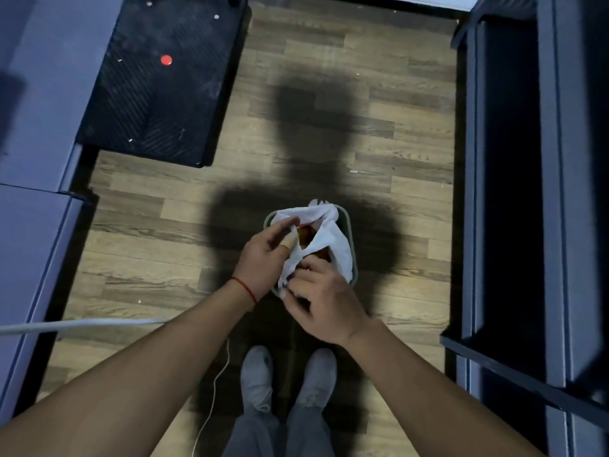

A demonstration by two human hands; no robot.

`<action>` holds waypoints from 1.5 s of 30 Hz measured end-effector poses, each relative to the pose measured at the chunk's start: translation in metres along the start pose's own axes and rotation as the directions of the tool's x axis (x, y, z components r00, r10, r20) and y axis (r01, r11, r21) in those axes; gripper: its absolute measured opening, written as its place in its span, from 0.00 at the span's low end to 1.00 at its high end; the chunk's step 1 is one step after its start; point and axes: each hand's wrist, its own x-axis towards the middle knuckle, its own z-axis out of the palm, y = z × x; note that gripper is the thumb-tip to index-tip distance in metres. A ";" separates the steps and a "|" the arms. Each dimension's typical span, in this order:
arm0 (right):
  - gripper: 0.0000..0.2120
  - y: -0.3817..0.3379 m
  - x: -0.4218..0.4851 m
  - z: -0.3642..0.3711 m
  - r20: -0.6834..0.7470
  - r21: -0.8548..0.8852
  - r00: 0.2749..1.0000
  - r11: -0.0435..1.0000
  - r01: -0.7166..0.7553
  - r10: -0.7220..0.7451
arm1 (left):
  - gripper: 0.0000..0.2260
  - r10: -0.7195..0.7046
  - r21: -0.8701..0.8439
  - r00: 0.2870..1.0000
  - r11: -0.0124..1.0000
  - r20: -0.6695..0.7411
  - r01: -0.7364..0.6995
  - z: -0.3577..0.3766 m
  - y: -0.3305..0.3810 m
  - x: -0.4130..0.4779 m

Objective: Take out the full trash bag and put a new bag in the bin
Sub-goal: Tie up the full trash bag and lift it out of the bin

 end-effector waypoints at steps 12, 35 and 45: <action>0.06 0.009 0.005 -0.013 -0.082 0.409 0.917 0.852 -0.326 0.390 | 0.35 -0.079 0.209 0.966 0.978 0.247 0.026 -0.010 0.005 0.011; 0.10 0.051 0.032 -0.012 0.139 0.303 0.908 0.856 -0.419 0.396 | 0.03 -0.443 0.310 0.895 0.860 0.058 0.405 -0.018 -0.004 0.047; 0.11 0.048 0.002 0.006 0.037 0.264 0.966 0.930 -0.257 0.256 | 0.12 -0.510 -0.072 0.756 0.808 0.411 0.584 -0.014 0.003 0.053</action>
